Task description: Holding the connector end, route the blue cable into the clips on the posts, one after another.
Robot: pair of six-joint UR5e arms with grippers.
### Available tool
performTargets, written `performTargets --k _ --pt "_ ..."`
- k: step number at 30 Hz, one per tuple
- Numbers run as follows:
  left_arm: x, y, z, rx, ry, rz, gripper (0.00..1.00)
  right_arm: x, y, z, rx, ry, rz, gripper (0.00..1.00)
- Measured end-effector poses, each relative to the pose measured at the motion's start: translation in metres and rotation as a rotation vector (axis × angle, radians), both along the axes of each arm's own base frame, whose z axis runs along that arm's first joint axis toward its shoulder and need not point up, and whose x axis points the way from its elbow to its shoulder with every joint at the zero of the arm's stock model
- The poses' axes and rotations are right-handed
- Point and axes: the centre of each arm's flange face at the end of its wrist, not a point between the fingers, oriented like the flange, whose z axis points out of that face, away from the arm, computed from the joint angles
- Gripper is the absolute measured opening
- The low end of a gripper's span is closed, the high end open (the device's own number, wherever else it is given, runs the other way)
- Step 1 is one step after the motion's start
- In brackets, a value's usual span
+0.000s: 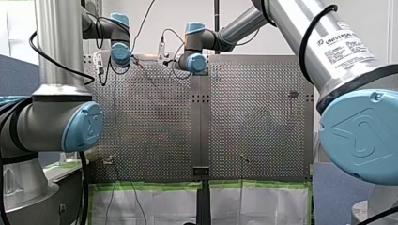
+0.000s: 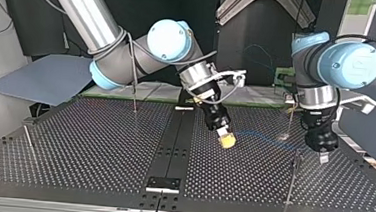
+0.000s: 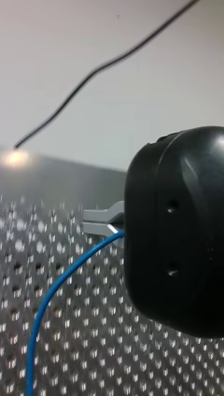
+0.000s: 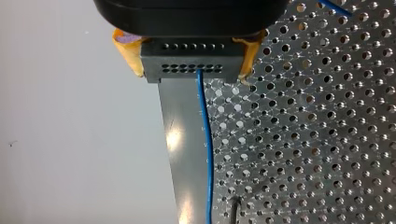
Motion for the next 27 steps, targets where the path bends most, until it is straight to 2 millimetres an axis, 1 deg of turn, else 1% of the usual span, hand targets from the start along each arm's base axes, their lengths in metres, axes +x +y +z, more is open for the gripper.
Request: performTargets --k 3,5,14,17,23,27 --pt "0.005 0.001 -0.007 0.002 0.013 -0.009 0.00 -0.001 -0.002 0.000 0.000 0.001 0.000 0.00" --pt "0.008 0.002 -0.008 0.002 0.010 -0.011 0.00 -0.001 -0.003 -0.001 0.000 0.001 -0.001 0.00" --pt "0.016 0.008 -0.002 -0.016 -0.031 -0.037 0.00 -0.002 -0.005 -0.001 0.000 0.002 -0.001 0.00" --pt "0.018 0.009 -0.003 -0.025 -0.035 -0.045 0.00 -0.002 -0.006 -0.002 0.001 0.003 -0.002 0.00" --pt "0.029 0.011 -0.006 -0.034 -0.029 -0.062 0.00 -0.004 -0.011 -0.001 -0.004 0.002 -0.001 0.00" --pt "0.035 0.012 0.000 -0.040 -0.045 -0.066 0.00 -0.005 -0.015 0.001 -0.008 -0.001 -0.003 0.00"
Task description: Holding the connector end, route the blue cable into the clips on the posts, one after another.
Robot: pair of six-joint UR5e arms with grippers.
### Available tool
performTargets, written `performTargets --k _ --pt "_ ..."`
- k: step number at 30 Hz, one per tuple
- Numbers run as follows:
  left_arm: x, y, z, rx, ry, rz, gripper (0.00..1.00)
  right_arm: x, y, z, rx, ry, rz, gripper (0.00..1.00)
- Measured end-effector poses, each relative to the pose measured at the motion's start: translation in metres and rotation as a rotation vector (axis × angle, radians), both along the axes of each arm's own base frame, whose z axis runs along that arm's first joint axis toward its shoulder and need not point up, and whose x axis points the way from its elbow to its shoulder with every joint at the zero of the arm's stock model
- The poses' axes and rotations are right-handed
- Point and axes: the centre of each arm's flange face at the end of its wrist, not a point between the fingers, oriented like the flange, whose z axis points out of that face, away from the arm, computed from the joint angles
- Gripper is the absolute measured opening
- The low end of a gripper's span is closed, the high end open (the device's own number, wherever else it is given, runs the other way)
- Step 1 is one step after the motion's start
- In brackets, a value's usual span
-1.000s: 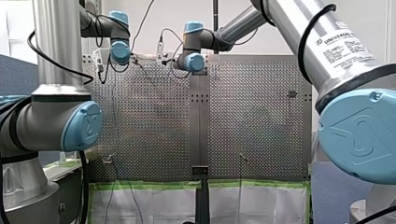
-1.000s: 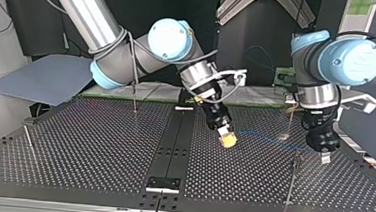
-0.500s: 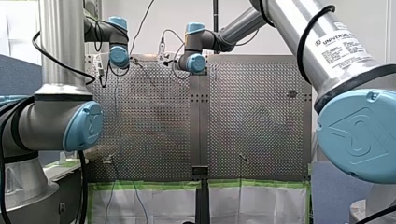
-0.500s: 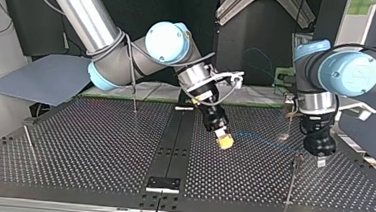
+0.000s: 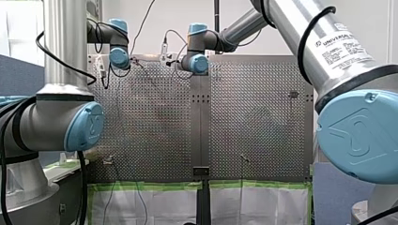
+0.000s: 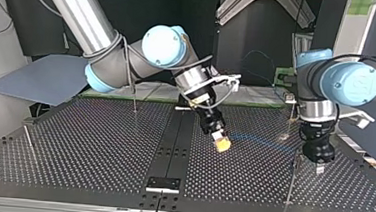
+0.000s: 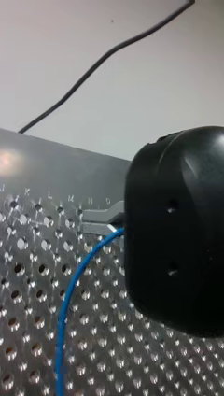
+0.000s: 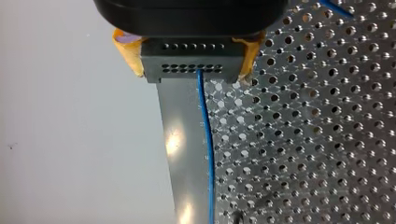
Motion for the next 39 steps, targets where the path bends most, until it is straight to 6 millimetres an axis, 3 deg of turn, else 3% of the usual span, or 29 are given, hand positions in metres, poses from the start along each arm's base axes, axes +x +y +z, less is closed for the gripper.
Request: performTargets --k 5,13,24,28,39 --pt "0.004 0.002 0.005 -0.011 -0.014 -0.001 0.00 -0.001 -0.005 -0.001 -0.001 0.000 -0.002 0.00" --pt "0.024 0.008 -0.014 -0.022 0.010 -0.018 0.00 0.002 -0.018 -0.014 0.001 0.012 -0.005 0.00" --pt "0.047 0.011 -0.006 -0.053 -0.040 -0.044 0.00 -0.001 -0.040 -0.002 -0.022 -0.008 -0.009 0.00" --pt "0.056 0.012 -0.011 -0.064 -0.034 -0.044 0.00 -0.001 -0.051 -0.002 -0.026 -0.010 -0.012 0.00" --pt "0.061 0.017 -0.015 -0.065 -0.031 -0.037 0.00 0.003 -0.070 -0.019 -0.017 0.004 -0.012 0.00"
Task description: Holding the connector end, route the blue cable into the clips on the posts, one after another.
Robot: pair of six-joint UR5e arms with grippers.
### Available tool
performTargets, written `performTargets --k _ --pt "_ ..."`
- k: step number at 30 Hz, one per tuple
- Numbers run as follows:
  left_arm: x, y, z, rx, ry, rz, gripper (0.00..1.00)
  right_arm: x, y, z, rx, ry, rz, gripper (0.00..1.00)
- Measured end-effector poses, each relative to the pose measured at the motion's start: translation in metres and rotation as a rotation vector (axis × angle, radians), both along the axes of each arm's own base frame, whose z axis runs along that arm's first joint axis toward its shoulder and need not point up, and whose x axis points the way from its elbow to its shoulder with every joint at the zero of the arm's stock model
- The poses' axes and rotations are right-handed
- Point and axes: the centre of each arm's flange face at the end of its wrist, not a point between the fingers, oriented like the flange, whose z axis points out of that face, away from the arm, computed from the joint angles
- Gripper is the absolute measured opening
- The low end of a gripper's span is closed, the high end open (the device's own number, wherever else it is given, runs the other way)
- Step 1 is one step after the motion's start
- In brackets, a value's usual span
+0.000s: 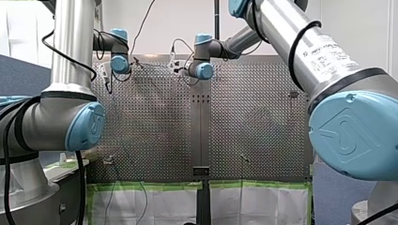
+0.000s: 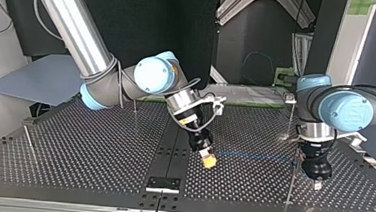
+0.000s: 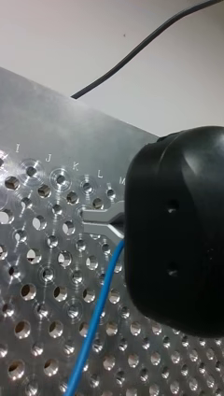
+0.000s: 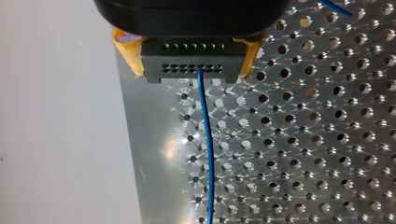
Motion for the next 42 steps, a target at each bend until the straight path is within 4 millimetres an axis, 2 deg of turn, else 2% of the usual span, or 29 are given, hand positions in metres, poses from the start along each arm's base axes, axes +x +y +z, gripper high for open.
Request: performTargets --k 9,11,12,13,14,18,19,27,32,42 --pt "0.003 0.002 0.004 0.001 -0.025 -0.032 0.00 0.000 -0.001 -0.004 0.005 0.012 0.002 0.00" --pt "0.003 0.003 0.005 0.001 -0.029 -0.032 0.38 0.000 -0.001 -0.004 0.006 0.013 0.002 0.00" --pt "0.003 0.004 0.005 0.000 -0.028 -0.029 0.38 0.000 -0.001 -0.004 0.007 0.014 0.002 0.00" --pt "0.003 0.005 0.005 -0.002 -0.026 -0.025 0.61 0.000 -0.001 -0.004 0.007 0.015 0.002 0.00" --pt "0.002 0.006 0.004 -0.006 -0.021 -0.020 0.71 0.000 -0.001 -0.004 0.007 0.015 0.002 0.00" --pt "-0.002 0.010 0.000 -0.031 0.008 0.015 0.71 -0.001 -0.001 -0.004 0.008 0.017 0.002 0.00" --pt "-0.002 0.011 0.000 -0.035 0.014 0.023 1.00 -0.001 0.000 -0.004 0.007 0.017 0.002 0.00" --pt "-0.011 0.014 -0.009 -0.105 0.070 0.084 1.00 -0.001 -0.001 -0.004 0.006 0.018 0.000 0.00" --pt "-0.020 0.009 -0.018 -0.158 0.119 0.068 1.00 -0.003 -0.003 -0.004 0.006 0.019 -0.004 0.00" --pt "-0.065 0.003 -0.030 -0.268 0.219 -0.009 1.00 -0.007 -0.006 -0.001 0.005 0.026 -0.012 0.00"
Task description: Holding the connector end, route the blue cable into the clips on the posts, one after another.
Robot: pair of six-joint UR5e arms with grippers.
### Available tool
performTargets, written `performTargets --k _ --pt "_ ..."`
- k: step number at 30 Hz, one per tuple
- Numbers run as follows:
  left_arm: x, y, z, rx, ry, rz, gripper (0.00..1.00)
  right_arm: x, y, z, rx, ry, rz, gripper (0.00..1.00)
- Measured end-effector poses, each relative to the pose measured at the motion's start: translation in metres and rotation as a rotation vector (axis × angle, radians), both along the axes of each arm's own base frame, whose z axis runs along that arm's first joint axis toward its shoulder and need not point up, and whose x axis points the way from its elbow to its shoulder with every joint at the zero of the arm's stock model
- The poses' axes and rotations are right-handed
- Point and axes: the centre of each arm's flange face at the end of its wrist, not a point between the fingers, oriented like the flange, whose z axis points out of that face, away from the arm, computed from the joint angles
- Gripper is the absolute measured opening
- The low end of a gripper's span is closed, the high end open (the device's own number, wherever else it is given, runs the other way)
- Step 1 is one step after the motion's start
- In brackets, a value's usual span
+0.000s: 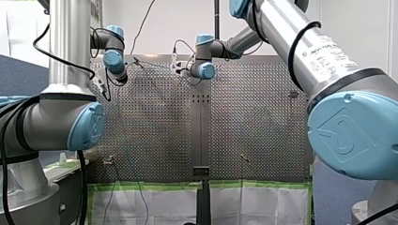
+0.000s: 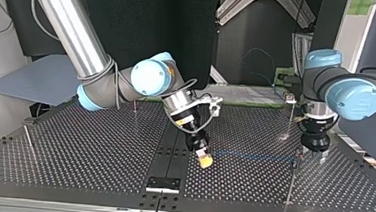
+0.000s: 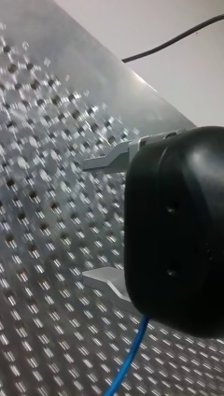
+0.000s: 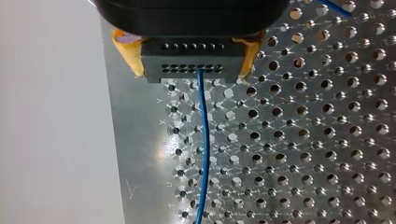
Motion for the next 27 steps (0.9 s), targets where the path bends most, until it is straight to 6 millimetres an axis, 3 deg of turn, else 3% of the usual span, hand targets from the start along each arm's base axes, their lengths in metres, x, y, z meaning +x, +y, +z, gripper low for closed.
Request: performTargets --k 19,27 --pt "-0.084 -0.011 -0.010 -0.045 0.069 -0.061 1.00 -0.003 0.003 0.008 0.001 0.005 -0.001 0.00" --pt "-0.101 -0.014 0.006 0.037 0.016 -0.087 1.00 -0.003 0.003 0.008 0.004 0.007 -0.001 0.00"
